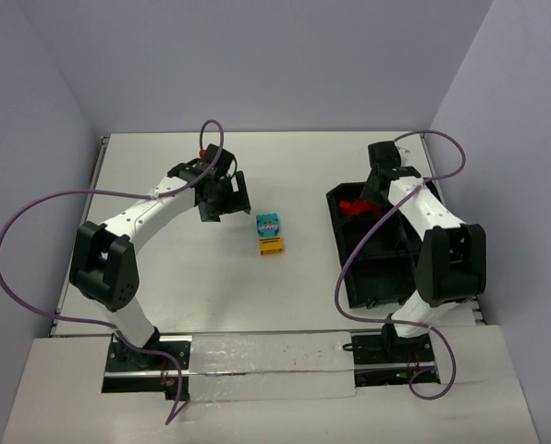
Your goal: Sort the legos into containers by color
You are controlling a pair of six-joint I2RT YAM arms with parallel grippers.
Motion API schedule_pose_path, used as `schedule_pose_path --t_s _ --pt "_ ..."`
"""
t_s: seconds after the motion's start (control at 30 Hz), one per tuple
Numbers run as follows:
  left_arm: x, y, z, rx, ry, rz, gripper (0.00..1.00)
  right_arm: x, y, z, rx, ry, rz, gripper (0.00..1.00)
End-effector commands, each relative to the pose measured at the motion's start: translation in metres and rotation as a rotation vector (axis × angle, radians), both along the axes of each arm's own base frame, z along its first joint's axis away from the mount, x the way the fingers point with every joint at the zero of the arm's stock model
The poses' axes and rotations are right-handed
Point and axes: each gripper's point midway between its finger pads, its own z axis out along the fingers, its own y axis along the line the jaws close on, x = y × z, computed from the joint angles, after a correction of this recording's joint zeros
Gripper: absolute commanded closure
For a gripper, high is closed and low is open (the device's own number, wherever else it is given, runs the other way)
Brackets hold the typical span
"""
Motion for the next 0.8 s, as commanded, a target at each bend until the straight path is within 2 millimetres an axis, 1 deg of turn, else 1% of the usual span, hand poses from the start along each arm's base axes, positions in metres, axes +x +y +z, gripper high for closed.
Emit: schedule_pose_path --t_s 0.0,0.07,0.1,0.13,0.23,0.27,0.37,0.43,0.47,0.53,0.57,0.6,0.67,0.7,0.73,0.77 --pt "0.005 -0.003 0.021 -0.026 -0.060 -0.008 0.07 0.022 -0.017 0.022 -0.036 -0.065 -0.046 0.75" --pt "0.006 -0.004 0.021 -0.027 -0.059 -0.010 0.07 0.026 -0.016 0.022 -0.041 -0.060 -0.039 0.52" --pt "0.006 -0.004 0.022 -0.027 -0.061 -0.010 0.07 0.027 -0.017 0.022 -0.042 -0.059 -0.040 0.44" --pt "0.006 -0.004 0.022 -0.025 -0.061 -0.009 0.07 0.029 -0.017 0.023 -0.042 -0.062 -0.040 0.39" --pt "0.007 -0.004 0.023 -0.026 -0.065 -0.007 0.07 0.030 -0.015 0.034 -0.035 -0.087 -0.034 0.33" --pt "0.007 -0.004 0.023 -0.026 -0.064 -0.007 0.07 0.029 -0.015 0.037 -0.035 -0.096 -0.034 0.32" --pt "0.007 -0.004 0.023 -0.026 -0.062 -0.006 0.07 0.025 -0.010 0.057 -0.025 -0.147 -0.017 0.34" --pt "0.008 -0.003 0.022 -0.020 -0.064 -0.002 0.07 0.021 0.007 0.074 0.002 -0.199 0.048 0.35" --pt "0.009 -0.003 0.022 -0.017 -0.065 0.000 0.07 0.018 0.015 0.079 0.011 -0.214 0.073 0.36" --pt "0.011 -0.002 0.024 -0.012 -0.071 0.004 0.07 0.008 0.051 0.086 0.043 -0.240 0.182 0.37" --pt "0.012 -0.002 0.024 -0.009 -0.073 0.006 0.07 0.004 0.066 0.094 0.053 -0.265 0.238 0.37" --pt "0.012 -0.001 0.022 -0.004 -0.071 0.007 0.07 0.001 0.080 0.097 0.065 -0.279 0.282 0.37" --pt "0.013 -0.002 0.023 -0.004 -0.073 0.007 0.07 -0.010 0.117 0.095 0.081 -0.274 0.405 0.37" --pt "0.014 -0.002 0.022 0.000 -0.070 0.010 0.07 -0.021 0.150 0.091 0.083 -0.259 0.509 0.36" --pt "0.014 -0.001 0.022 0.001 -0.069 0.015 0.07 -0.030 0.171 0.085 0.086 -0.238 0.573 0.36" --pt "0.014 0.000 0.022 0.003 -0.070 0.018 0.07 -0.038 0.189 0.079 0.089 -0.222 0.624 0.36"
